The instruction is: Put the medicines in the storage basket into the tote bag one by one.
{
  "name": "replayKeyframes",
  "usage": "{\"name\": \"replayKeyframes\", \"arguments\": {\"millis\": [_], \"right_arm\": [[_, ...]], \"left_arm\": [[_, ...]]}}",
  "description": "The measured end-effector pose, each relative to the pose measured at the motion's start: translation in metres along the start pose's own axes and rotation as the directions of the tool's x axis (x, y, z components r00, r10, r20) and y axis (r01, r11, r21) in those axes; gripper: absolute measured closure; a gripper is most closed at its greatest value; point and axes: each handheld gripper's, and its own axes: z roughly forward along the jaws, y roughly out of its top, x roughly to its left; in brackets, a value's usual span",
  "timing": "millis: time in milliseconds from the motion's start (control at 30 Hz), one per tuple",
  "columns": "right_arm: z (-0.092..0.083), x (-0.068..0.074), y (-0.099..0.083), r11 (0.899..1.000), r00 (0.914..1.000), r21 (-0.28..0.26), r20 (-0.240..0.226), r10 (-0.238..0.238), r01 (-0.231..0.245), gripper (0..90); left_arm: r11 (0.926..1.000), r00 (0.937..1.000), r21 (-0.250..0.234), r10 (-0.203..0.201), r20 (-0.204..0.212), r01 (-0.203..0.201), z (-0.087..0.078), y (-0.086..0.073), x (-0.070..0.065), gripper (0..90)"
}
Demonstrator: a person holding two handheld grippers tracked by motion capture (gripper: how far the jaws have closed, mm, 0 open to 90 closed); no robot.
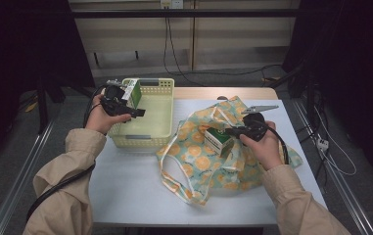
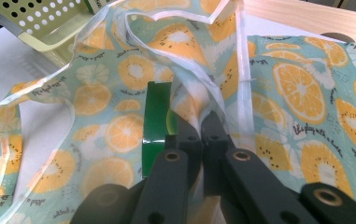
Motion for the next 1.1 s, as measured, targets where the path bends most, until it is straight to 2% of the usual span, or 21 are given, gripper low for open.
{"name": "replayKeyframes", "arguments": {"millis": [200, 300, 333, 433, 533, 633, 733, 833, 900, 1033, 1100], "right_arm": [[0.000, 0.001, 0.000, 1.000, 1.0000, -0.002, -0.002, -0.001, 0.001, 89.3], [0.000, 0.002, 0.001, 1.000, 1.0000, -0.005, -0.007, -0.003, 0.003, 89.3], [-0.001, 0.002, 0.001, 1.000, 1.0000, -0.004, -0.007, -0.002, 0.002, 89.3], [-0.001, 0.001, 0.001, 1.000, 1.0000, -0.005, -0.010, 0.000, 0.000, 89.3], [0.000, 0.000, 0.001, 1.000, 0.9999, -0.004, -0.014, 0.004, -0.004, 89.3], [0.001, -0.001, 0.001, 1.000, 0.9999, -0.003, -0.016, 0.005, -0.005, 89.3], [0.001, -0.001, 0.001, 1.000, 0.9998, 0.000, -0.020, 0.005, -0.005, 89.3], [0.000, -0.002, 0.001, 1.000, 0.9997, 0.000, -0.022, 0.008, -0.008, 89.3], [0.000, -0.002, 0.001, 1.000, 0.9997, 0.000, -0.024, 0.007, -0.007, 89.3], [0.000, -0.003, 0.001, 1.000, 0.9996, 0.003, -0.026, 0.009, -0.009, 89.3], [0.000, -0.004, 0.001, 1.000, 0.9996, 0.002, -0.025, 0.010, -0.010, 89.2]], "left_arm": [[0.9994, 0.9989, -0.008, -0.035, -0.032, 0.035, 0.003, 0.002, 0.011, 8.6], [0.9993, 0.9981, -0.007, -0.036, -0.051, 0.036, 0.003, 0.006, 0.019, 9.9], [0.9986, 0.9969, -0.020, -0.049, -0.061, 0.048, 0.003, 0.008, 0.021, 9.9], [0.9987, 0.9942, -0.017, -0.049, -0.096, 0.048, 0.006, 0.011, 0.027, 10.1], [0.9986, 0.9933, -0.010, -0.053, -0.102, 0.052, 0.012, 0.013, 0.031, 10.5], [0.9984, 0.9900, -0.003, -0.056, -0.129, 0.056, 0.019, 0.012, 0.035, 11.5], [0.9963, 0.9857, -0.026, -0.084, -0.146, 0.081, 0.025, 0.009, 0.040, 13.5], [0.9952, 0.9802, -0.011, -0.098, -0.172, 0.097, 0.032, 0.007, 0.043, 15.3], [0.9957, 0.9792, 0.007, -0.090, -0.182, 0.093, 0.036, 0.007, 0.043, 16.1], [0.9969, 0.9767, 0.023, -0.070, -0.203, 0.076, 0.041, 0.007, 0.043, 24.1], [0.9948, 0.9747, 0.031, -0.089, -0.205, 0.097, 0.043, 0.007, 0.042, 34.2]]}}
